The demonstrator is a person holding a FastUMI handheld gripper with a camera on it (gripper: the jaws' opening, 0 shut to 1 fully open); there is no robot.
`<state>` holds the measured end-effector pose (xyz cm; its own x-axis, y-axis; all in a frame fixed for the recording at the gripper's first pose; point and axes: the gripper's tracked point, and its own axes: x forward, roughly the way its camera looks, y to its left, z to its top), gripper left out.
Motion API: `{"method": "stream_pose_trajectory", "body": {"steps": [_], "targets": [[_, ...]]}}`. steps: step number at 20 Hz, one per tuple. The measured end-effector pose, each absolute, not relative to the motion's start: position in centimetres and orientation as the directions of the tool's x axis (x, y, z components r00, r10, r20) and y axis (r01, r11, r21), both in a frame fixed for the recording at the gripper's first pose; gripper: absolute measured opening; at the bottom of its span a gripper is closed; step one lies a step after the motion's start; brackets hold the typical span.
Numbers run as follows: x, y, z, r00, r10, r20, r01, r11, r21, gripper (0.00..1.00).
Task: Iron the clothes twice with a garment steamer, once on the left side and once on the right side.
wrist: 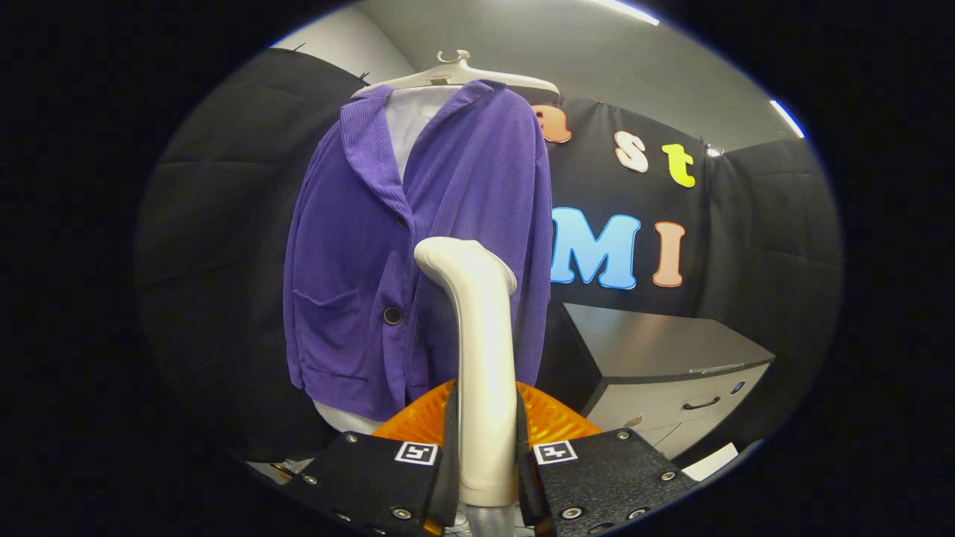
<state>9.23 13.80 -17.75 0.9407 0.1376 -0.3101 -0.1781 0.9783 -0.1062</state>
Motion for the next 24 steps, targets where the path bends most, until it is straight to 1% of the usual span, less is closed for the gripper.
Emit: {"method": "stream_pose_trajectory", "body": {"steps": [13,17,20,24], "targets": [[7.7,13.2,-23.0,0.916,0.131,-0.38,-0.197,0.97,-0.14,0.32],[6.7,12.8,-26.1,0.882,0.142,-0.45,-0.223,0.966,-0.133,0.33],[5.8,12.8,-27.8,0.843,0.162,-0.513,-0.225,0.972,-0.064,0.32],[4.3,12.6,-29.4,0.795,0.181,-0.579,-0.235,0.972,-0.018,0.33]]}}
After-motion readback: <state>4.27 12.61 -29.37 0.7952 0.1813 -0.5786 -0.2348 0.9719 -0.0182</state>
